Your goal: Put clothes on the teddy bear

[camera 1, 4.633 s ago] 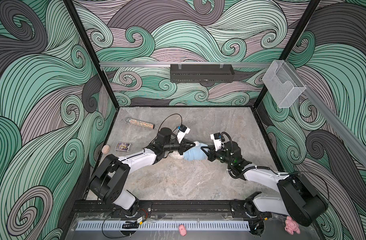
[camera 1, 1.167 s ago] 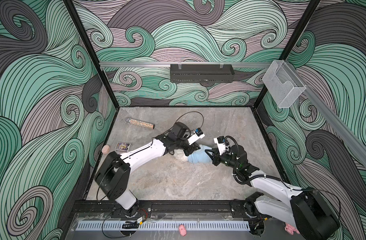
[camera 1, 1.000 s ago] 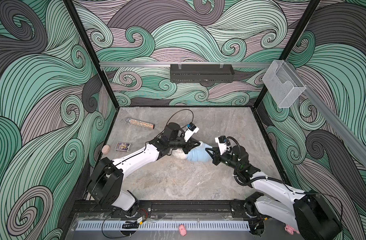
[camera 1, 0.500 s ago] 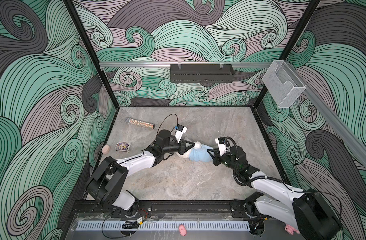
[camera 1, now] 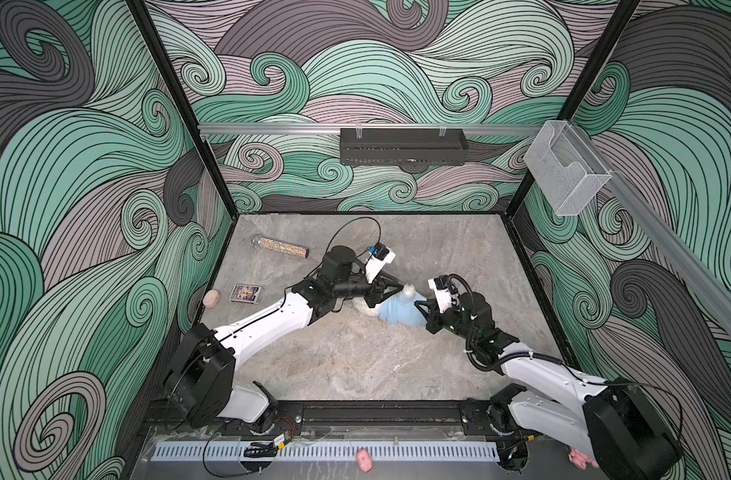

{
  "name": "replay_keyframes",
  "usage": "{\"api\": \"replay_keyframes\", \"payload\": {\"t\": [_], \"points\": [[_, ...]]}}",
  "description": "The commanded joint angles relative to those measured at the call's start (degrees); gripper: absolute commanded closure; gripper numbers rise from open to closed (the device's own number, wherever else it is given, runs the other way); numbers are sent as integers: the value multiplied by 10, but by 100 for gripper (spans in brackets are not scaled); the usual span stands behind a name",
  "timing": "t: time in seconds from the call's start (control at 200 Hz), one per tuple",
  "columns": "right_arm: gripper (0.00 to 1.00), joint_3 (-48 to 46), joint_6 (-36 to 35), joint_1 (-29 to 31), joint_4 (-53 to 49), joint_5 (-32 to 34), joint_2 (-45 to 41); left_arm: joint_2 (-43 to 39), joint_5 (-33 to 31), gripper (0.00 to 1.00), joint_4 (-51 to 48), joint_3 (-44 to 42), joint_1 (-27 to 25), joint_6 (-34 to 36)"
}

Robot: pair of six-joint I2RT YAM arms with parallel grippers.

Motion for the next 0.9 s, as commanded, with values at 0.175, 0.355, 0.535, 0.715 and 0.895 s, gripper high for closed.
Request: {"api": "replay_keyframes", "payload": {"t": [0.175, 0.355, 0.535, 0.715, 0.895], "points": [[99, 0, 11, 7, 66, -34, 15, 116, -66, 66, -185, 133, -39, 161], [99, -2, 8, 8, 67, -34, 15, 148, -106, 66, -255, 171, -40, 196], [100, -1, 9, 9, 73, -37, 23, 157, -102, 70, -265, 181, -39, 196], [100, 1, 7, 11, 72, -38, 25, 167, -106, 68, -288, 204, -40, 195], [100, 1, 6, 14, 74, -36, 28, 163, -98, 68, -286, 225, -37, 152]]}}
